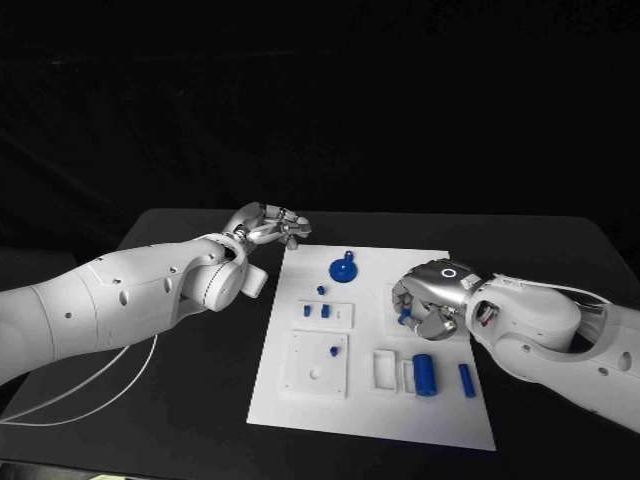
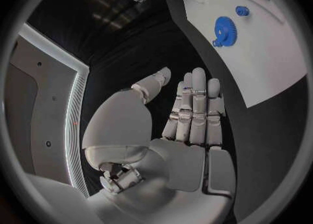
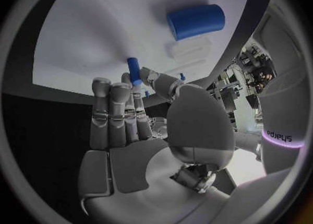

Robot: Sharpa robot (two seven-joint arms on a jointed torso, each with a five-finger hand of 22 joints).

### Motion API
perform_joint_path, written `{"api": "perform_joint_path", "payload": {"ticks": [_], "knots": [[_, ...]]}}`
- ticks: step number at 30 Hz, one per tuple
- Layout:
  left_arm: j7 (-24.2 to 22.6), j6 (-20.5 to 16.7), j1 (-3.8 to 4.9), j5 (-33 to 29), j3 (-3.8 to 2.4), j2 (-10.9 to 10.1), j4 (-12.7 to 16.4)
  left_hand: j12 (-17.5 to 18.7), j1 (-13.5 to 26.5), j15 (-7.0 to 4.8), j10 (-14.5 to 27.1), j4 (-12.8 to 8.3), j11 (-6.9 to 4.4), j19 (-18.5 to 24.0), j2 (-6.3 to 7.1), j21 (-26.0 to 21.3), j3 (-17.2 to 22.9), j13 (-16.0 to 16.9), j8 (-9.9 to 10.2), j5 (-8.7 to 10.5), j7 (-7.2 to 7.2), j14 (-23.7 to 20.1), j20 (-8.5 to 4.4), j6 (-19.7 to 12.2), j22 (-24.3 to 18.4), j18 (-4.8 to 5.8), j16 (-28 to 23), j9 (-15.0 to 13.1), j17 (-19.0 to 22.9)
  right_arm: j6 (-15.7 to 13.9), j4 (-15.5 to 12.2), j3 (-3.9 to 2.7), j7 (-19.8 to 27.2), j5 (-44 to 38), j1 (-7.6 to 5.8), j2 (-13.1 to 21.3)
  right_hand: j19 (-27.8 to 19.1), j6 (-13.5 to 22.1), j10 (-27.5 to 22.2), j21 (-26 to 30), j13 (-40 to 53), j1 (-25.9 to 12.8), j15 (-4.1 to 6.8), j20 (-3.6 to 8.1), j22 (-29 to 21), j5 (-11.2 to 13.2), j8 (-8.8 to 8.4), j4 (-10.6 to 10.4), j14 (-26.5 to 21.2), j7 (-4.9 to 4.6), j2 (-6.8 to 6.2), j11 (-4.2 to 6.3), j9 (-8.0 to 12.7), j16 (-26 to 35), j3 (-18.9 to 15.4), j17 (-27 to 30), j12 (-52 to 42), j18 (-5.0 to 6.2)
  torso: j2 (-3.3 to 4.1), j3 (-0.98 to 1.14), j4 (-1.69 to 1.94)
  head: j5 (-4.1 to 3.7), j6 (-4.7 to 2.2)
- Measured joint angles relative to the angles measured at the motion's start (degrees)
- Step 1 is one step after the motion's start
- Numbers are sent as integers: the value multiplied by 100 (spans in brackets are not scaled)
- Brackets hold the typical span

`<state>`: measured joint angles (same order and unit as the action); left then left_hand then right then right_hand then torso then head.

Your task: Assemble the parts on the task board

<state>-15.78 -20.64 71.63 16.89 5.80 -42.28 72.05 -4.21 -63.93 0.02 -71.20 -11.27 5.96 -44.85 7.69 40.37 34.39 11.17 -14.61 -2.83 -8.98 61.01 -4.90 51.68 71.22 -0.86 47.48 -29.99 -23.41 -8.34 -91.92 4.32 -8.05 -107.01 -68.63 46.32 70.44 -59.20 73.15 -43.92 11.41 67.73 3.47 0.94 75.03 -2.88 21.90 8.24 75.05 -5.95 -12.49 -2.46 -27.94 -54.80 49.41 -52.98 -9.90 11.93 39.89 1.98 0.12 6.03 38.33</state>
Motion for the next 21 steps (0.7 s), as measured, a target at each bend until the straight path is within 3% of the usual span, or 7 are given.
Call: {"api": "perform_joint_path", "payload": {"ticks": [8,21], "knots": [[2,2,0,0,0,3,-5,0,0,20,5,0,-5,0,0,0,0,0,0,0,0,20,0,0,5,0,0,0,-5,-65,-107,-11,-49,-78,0,43,10,-11,0,0,29,1,-2,9,0,1,0,1,3,12,0,0,-25,0,-1,0,0,0,0,-1,1,0,-2],[3,5,0,-1,0,9,-38,0,0,20,5,12,-6,0,0,0,12,0,0,0,-21,20,0,-21,10,0,0,5,-11,-27,-530,-211,-66,-83,-53,141,21,-21,20,-21,28,1,-8,18,0,5,23,23,10,22,-1,19,-30,-18,9,-6,-28,0,-3,-3,-3,25,-16]]}}
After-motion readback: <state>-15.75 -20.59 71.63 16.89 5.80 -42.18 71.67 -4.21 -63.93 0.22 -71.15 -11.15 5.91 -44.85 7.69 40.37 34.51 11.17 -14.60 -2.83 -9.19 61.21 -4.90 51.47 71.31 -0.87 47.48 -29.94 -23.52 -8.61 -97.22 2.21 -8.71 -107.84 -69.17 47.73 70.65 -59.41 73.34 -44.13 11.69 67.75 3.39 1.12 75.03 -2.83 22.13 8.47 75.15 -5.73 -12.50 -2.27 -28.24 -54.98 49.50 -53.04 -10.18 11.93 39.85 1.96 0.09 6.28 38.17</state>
